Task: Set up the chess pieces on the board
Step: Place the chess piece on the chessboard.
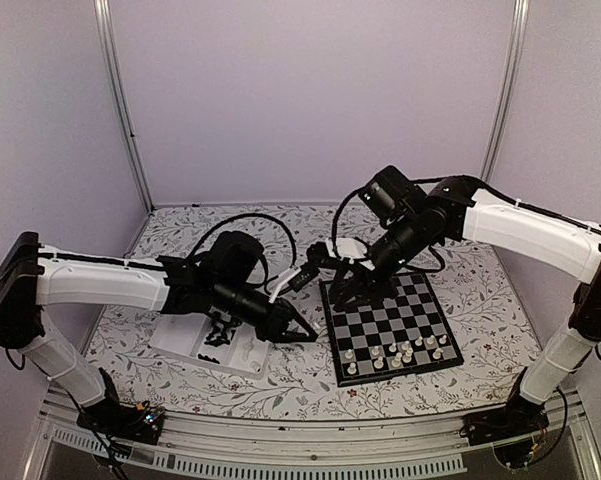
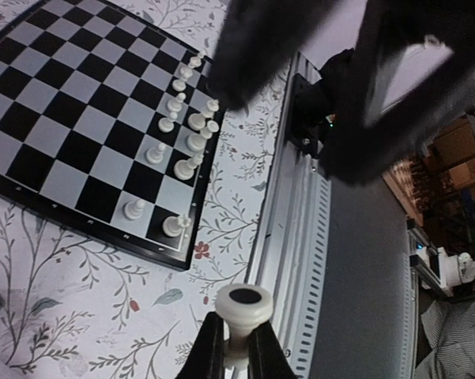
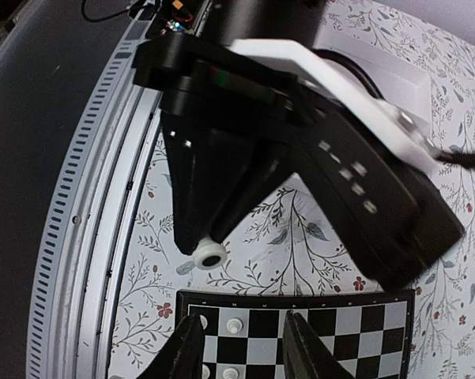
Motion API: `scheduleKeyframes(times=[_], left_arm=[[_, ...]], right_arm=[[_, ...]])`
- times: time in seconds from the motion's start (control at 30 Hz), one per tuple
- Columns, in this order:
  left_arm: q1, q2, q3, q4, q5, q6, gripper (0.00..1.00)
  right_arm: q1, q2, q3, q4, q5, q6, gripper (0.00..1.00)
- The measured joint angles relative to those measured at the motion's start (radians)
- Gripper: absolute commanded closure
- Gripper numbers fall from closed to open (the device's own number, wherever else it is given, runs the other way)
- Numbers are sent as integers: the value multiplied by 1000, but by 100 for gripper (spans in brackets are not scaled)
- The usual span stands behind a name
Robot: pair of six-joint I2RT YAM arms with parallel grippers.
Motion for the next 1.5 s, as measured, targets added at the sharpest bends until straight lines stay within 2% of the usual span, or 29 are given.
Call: scheduleKeyframes(times=[0.17,0.3,0.5,0.9,1.0,1.1,1.17,1.2,1.3,1.5], left_arm=[[0,58,69,-27,132,-27,94],[0,82,77,-38,191,-41,94],[0,98,81,-47,235,-52,93],[1,140,93,-45,257,-77,93],[1,145,96,-39,263,-85,93],[1,150,99,-34,269,-94,92],[4,151,99,-38,271,-97,89],[5,154,99,-38,272,-98,85],[6,155,99,-39,271,-99,73],[7,86,60,-39,184,-80,63]], right_arm=[[134,-39,-35,24,171,-97,62],[174,-38,-60,32,267,-140,61],[214,-38,-87,43,362,-180,60],[314,-20,-119,71,459,-187,60],[330,-18,-132,88,488,-185,66],[341,-8,-136,96,509,-181,78],[346,-3,-140,98,526,-178,87],[347,-2,-142,101,537,-174,90],[349,-1,-146,111,554,-173,93],[327,-2,-166,130,530,-135,95]])
